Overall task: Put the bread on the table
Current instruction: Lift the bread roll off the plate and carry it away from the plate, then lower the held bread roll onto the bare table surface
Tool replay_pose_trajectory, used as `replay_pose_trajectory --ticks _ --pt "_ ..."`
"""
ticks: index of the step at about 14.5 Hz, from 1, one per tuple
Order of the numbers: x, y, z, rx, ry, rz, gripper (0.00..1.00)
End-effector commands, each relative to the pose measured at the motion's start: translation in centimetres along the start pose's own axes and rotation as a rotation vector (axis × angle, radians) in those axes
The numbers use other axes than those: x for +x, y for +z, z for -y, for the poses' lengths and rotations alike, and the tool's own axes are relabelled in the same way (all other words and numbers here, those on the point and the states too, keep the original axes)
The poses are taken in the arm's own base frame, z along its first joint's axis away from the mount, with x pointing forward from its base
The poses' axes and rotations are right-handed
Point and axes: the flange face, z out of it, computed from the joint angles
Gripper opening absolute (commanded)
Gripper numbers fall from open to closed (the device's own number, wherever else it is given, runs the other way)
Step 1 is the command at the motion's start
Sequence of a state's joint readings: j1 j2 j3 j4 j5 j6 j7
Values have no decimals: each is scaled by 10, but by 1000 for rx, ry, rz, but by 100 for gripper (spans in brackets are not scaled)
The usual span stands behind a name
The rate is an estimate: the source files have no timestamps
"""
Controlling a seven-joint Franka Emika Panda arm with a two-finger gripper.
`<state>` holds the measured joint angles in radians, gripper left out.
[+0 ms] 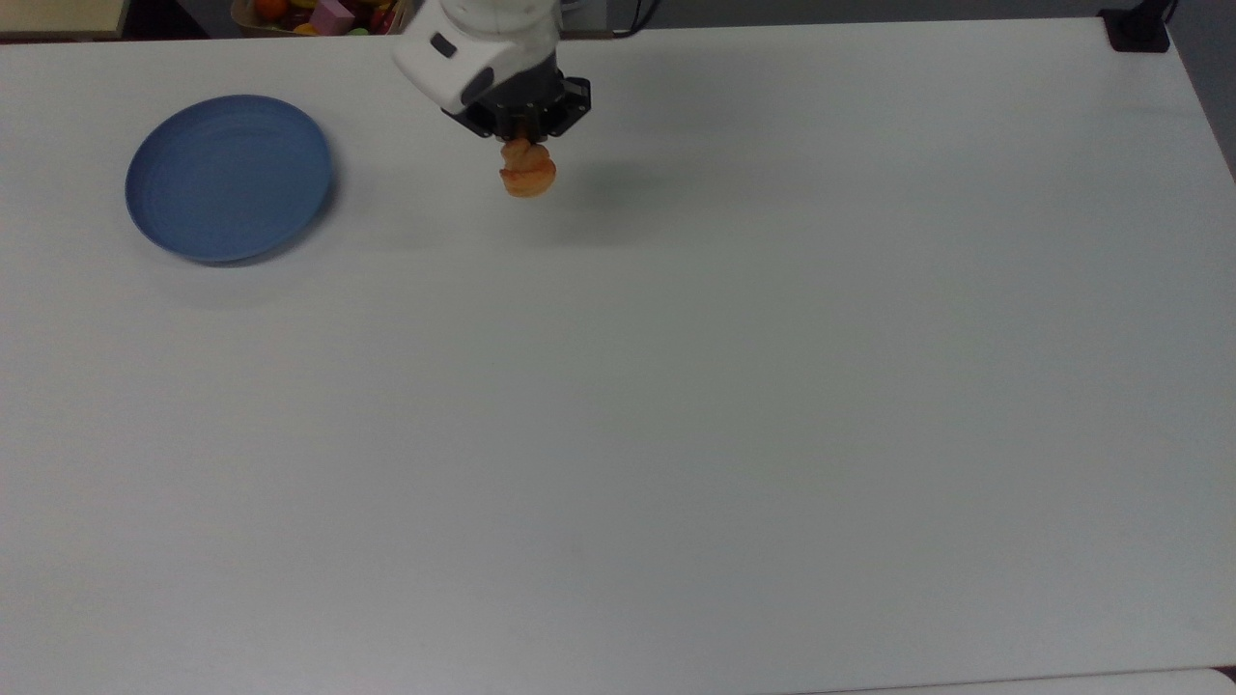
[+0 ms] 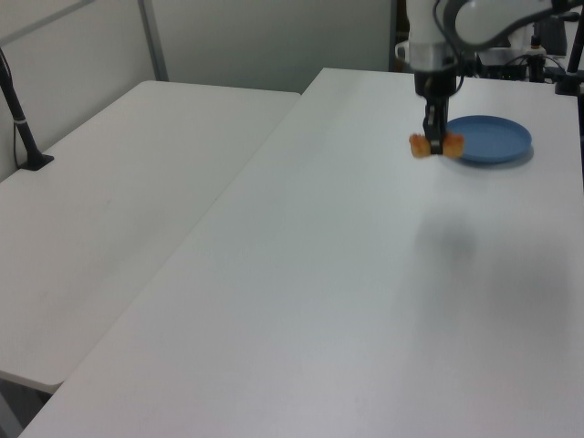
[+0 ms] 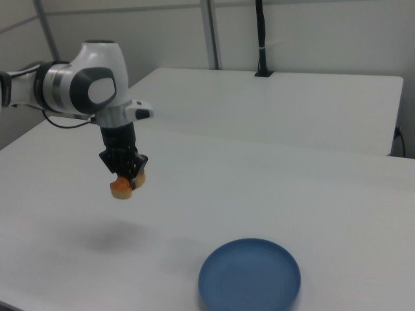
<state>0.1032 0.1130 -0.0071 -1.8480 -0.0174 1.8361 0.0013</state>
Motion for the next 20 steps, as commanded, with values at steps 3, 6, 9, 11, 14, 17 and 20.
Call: replay_pose_trajectory --ticks 3,6,9,11,14,17,20 --pt "16 88 39 -82 50 19 0" --pt "18 128 43 -113 81 29 7" --pt "17 144 43 -116 94 50 37" --pt "17 145 43 -117 93 54 75" --pt "17 146 43 -117 93 55 100" --pt "17 144 43 -118 93 56 100" --pt "17 144 43 -118 93 58 100"
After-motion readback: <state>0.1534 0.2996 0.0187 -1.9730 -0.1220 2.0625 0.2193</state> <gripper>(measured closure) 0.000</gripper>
